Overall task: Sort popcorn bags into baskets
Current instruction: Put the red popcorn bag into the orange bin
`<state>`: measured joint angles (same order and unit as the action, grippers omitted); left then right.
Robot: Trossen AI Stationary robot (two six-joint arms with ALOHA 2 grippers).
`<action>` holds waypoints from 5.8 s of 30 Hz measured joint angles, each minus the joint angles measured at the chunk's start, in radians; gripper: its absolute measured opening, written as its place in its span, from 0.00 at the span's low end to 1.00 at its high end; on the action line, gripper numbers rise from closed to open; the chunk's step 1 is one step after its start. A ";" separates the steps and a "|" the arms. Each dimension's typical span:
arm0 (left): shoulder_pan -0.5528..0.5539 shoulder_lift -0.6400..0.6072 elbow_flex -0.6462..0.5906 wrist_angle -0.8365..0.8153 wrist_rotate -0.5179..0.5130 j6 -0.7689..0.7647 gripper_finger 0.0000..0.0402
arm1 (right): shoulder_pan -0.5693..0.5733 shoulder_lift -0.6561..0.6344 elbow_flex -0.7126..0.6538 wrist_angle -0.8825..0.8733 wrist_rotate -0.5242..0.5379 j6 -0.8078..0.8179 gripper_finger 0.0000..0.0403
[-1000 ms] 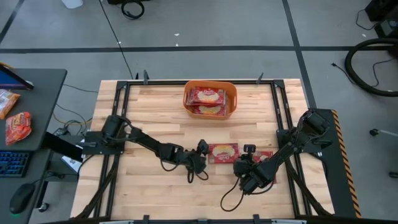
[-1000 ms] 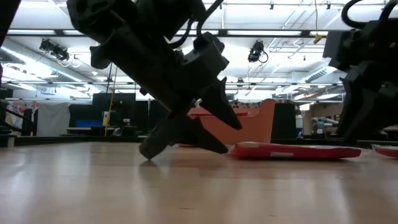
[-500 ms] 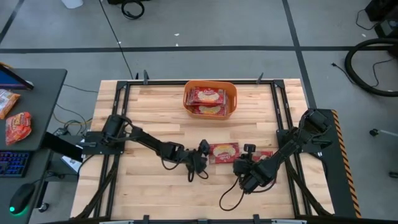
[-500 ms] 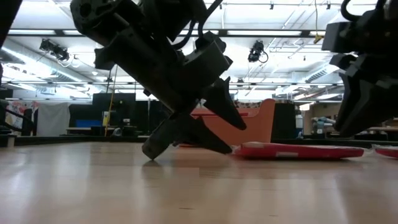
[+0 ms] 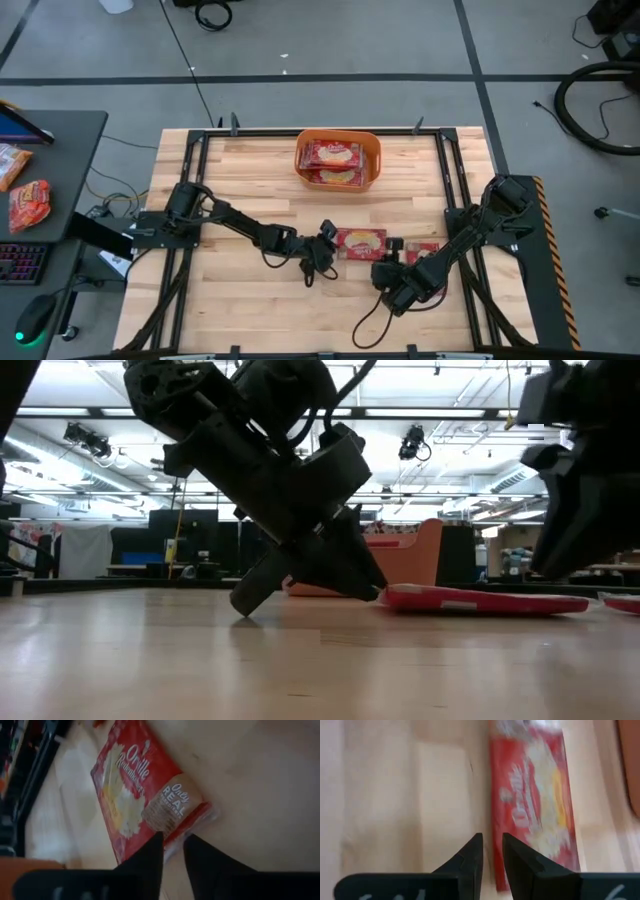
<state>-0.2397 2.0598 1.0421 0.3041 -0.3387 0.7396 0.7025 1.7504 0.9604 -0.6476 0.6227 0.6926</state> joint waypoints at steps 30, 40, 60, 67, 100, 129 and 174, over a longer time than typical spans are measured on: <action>0.011 -0.193 -0.002 -0.126 0.047 -0.553 0.00 | -0.036 0.099 0.036 0.288 0.248 -0.254 0.51; -0.025 -0.239 0.000 -0.145 0.060 -0.602 0.00 | -0.067 0.131 0.036 0.233 0.301 -0.268 0.47; -0.107 -0.245 -0.002 -0.289 0.021 -0.654 0.27 | -0.098 0.111 0.105 0.054 0.160 -0.264 0.06; -0.150 -0.258 -0.087 -0.206 0.018 -0.719 0.29 | -0.127 0.107 0.326 -0.280 0.201 -0.274 0.06; -0.242 -0.637 -0.296 -0.256 -0.155 -0.893 0.29 | -0.775 0.106 0.528 -0.039 0.157 -1.064 0.08; -0.250 -0.636 -0.296 -0.367 -0.155 -0.980 0.29 | -0.712 0.024 0.648 -0.472 -0.324 -0.531 0.42; -0.201 -0.635 -0.296 -0.419 -0.154 -0.859 0.29 | -0.047 0.019 -0.038 -0.446 -0.730 0.252 0.41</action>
<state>-0.4404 1.4246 0.7456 -0.1154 -0.4931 -0.1196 0.6551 1.7698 0.9222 -1.0939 -0.1075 0.9445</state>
